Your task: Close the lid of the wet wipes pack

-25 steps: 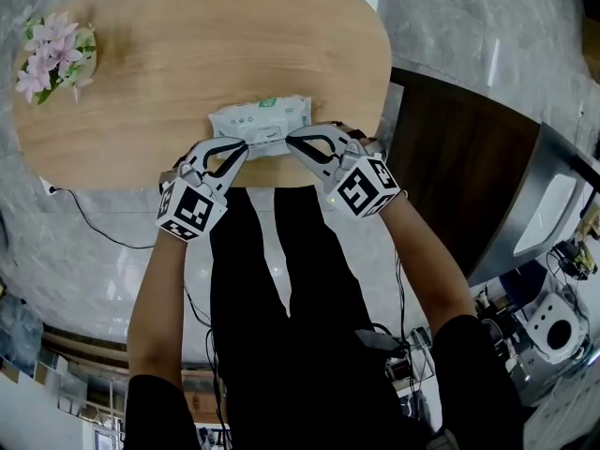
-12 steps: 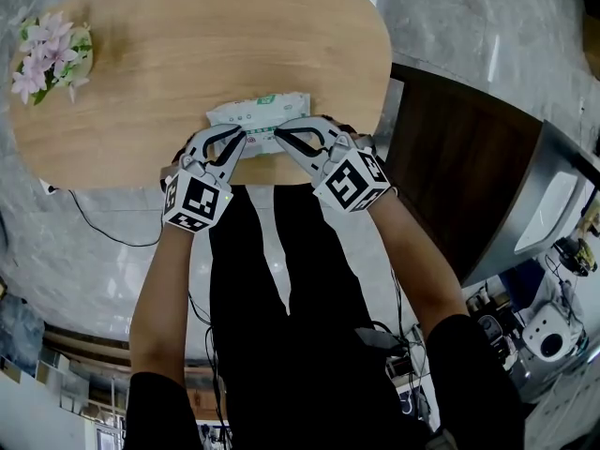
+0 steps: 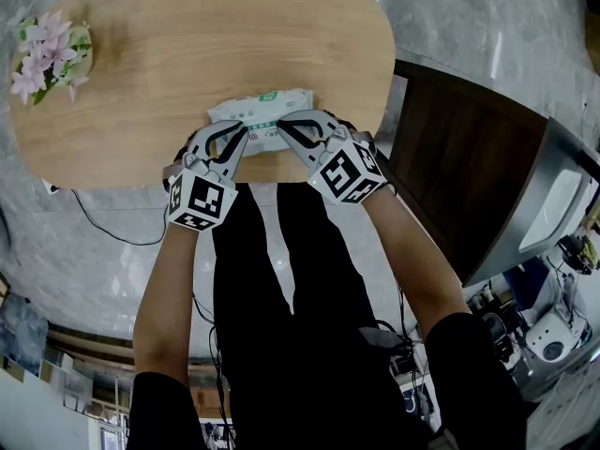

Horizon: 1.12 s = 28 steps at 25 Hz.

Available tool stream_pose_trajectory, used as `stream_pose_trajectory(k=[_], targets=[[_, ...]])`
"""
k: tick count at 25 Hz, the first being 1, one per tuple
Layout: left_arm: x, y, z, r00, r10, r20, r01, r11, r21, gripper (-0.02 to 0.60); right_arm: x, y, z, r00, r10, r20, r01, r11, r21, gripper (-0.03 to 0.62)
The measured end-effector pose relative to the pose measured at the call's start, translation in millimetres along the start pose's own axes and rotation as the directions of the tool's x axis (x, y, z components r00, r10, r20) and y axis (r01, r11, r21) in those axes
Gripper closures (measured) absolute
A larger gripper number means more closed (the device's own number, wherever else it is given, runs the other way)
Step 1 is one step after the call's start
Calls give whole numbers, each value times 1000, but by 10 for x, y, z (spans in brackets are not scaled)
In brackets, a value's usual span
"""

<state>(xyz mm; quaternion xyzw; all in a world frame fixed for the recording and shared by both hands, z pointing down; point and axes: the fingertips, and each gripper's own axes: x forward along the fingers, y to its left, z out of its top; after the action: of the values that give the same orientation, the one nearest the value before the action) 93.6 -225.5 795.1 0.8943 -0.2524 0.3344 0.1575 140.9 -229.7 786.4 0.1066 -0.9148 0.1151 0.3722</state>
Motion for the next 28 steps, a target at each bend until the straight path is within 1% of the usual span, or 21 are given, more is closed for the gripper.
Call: stream_pose_trajectory(k=[3,6,8,11,14,19,28], targets=[[-19,-14,64,1000,0,21,0,1000,3,531,20,-11,-12,1000,-9,-7,9,1000,6,582],[5,-107,130,999,-29,33,29,1000,1,531,35,-27,-28,1000,-13,-15,13,1000,12,582],[40,-186,131,998,-51,26,51,999,7,532,42,-29,-35,1000,-16,-22,17,1000,16,582],[89,-217,56,998,-54,-14,54,998,17,532,61,-26,-40,999,-18,-31,18,1000,19,582],[130,-226,1,997,-48,-60,51,997,51,531,62,-30,-49,999,-20,-34,21,1000,17,582],[184,-214,-35,991,-50,-127,60,995,74,531,90,-50,-75,998,-19,-52,21,999,33,582],[226,-203,-69,981,-49,-189,63,996,64,532,149,-71,-115,995,-21,-98,29,996,79,582]])
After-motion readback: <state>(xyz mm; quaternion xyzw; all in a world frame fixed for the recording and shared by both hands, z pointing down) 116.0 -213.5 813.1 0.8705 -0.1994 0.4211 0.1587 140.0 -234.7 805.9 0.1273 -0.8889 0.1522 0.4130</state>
